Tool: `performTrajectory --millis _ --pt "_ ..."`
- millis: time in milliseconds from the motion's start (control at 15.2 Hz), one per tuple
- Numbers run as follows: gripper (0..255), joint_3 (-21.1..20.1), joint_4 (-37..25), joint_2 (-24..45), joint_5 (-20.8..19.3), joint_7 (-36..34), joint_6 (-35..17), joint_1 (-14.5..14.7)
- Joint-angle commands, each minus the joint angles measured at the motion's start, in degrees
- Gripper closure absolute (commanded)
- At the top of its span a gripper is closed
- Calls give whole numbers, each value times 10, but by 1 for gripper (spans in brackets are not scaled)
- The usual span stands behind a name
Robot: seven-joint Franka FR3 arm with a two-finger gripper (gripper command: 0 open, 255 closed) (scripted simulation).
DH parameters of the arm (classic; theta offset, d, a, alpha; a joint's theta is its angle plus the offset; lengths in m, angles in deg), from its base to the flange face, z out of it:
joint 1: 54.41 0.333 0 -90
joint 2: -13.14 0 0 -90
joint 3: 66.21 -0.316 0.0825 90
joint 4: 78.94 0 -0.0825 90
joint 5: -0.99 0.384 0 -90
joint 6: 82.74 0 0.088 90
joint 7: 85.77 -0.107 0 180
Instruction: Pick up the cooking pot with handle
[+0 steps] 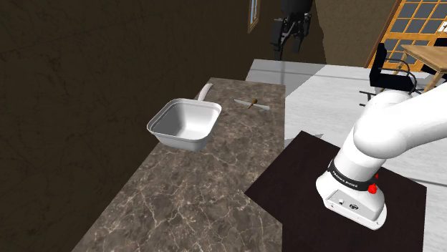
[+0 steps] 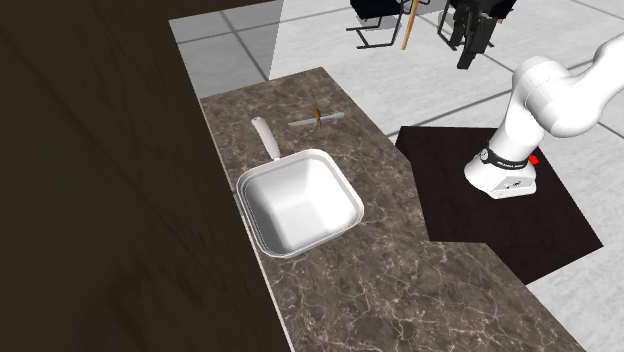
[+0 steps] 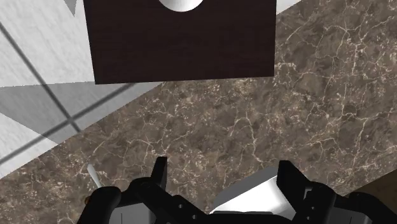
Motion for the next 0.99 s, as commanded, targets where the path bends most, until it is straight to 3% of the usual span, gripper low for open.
performTrajectory --millis 0,462,924 --pt "0 0 0 0 0 0 0 0" --pt "0 29 20 107 -4 70 -133 8" --pt "0 52 -4 241 6 140 -248 19"
